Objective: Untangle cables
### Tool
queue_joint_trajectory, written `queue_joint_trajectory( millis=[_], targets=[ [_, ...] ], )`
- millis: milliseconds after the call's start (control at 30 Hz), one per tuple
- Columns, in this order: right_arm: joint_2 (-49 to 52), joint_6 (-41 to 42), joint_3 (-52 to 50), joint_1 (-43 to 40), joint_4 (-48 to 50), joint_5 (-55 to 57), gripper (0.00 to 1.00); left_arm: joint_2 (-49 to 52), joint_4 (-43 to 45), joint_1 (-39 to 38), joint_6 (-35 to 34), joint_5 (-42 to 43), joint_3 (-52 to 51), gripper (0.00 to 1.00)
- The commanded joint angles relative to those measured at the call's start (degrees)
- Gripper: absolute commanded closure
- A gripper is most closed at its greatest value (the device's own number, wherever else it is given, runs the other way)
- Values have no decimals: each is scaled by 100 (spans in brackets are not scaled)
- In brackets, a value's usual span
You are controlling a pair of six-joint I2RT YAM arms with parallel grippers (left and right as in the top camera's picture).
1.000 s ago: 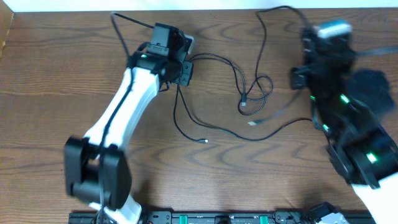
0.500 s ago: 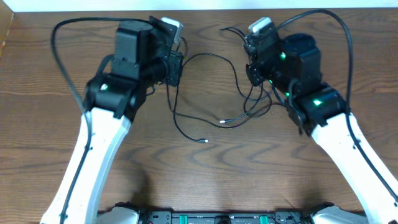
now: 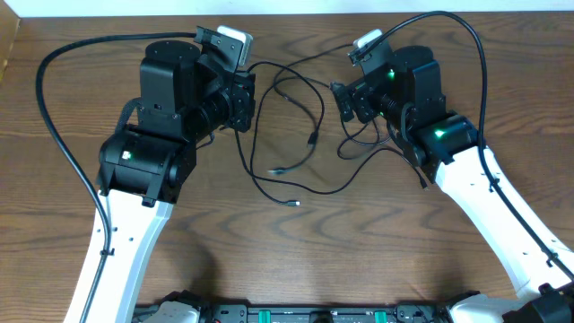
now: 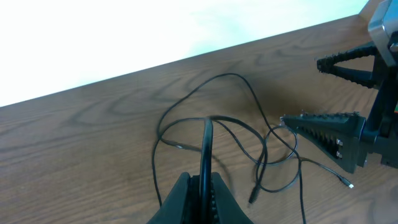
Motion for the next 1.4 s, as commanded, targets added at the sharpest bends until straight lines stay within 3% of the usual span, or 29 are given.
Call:
queue_joint_trajectory(
  millis=[0,267,567,900,1367],
  targets=[
    [-70,59,33,-22,9,-492,1,-107,-37,20,-68,74,63,92],
    [-68,-608,33,-24,76,-2549,1,-114,-114,20,-66,90,63,93],
    [-68,-1814,33,-11,-686,-4774,1,-114,33,20,-350,-490,70,93],
    [-33,-2459,26,13,-1851,-4771,1,-339,942,20,-828,-487,74,93],
    [697,-2618,26,507,-1998,-4358,1,-756,1370,20,-964,-448,74,93]
  ],
)
